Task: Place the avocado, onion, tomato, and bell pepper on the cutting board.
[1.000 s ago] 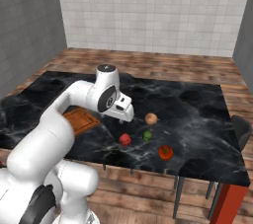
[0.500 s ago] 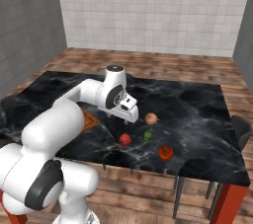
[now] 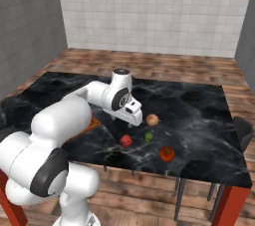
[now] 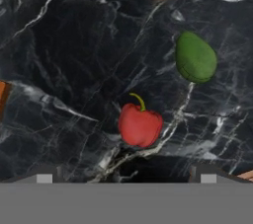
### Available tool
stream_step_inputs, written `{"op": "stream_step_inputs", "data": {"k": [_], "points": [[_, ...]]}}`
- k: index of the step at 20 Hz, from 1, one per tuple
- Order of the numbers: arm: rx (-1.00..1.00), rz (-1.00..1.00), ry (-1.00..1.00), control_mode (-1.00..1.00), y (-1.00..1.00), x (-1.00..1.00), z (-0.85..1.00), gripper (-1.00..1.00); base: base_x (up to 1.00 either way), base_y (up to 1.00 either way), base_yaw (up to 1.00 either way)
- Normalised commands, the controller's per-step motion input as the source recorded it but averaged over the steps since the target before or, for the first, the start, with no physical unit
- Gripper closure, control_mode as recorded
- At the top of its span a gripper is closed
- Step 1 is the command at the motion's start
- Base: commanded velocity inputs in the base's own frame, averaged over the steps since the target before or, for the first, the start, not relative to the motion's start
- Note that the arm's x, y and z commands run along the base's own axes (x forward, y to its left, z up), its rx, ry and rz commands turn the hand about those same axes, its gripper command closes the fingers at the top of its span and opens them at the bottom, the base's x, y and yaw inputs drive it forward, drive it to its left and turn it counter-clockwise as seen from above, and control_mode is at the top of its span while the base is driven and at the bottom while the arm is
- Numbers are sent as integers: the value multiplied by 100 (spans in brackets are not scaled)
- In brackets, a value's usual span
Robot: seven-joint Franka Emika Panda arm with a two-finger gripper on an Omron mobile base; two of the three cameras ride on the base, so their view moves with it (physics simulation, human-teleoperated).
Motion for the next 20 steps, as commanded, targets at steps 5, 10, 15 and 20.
{"op": "stream_step_inputs", "data": {"k": [5, 10, 15, 20], "points": [[0, -1, 0, -100, 0, 3, -26, -100, 0, 0, 0], [0, 0, 0, -100, -5, 0, -28, -100, 0, 0, 0], [0, -1, 0, -100, -9, 0, -25, -100, 0, 0, 0], [0, -1, 0, -100, -5, 0, -25, -100, 0, 0, 0]]}}
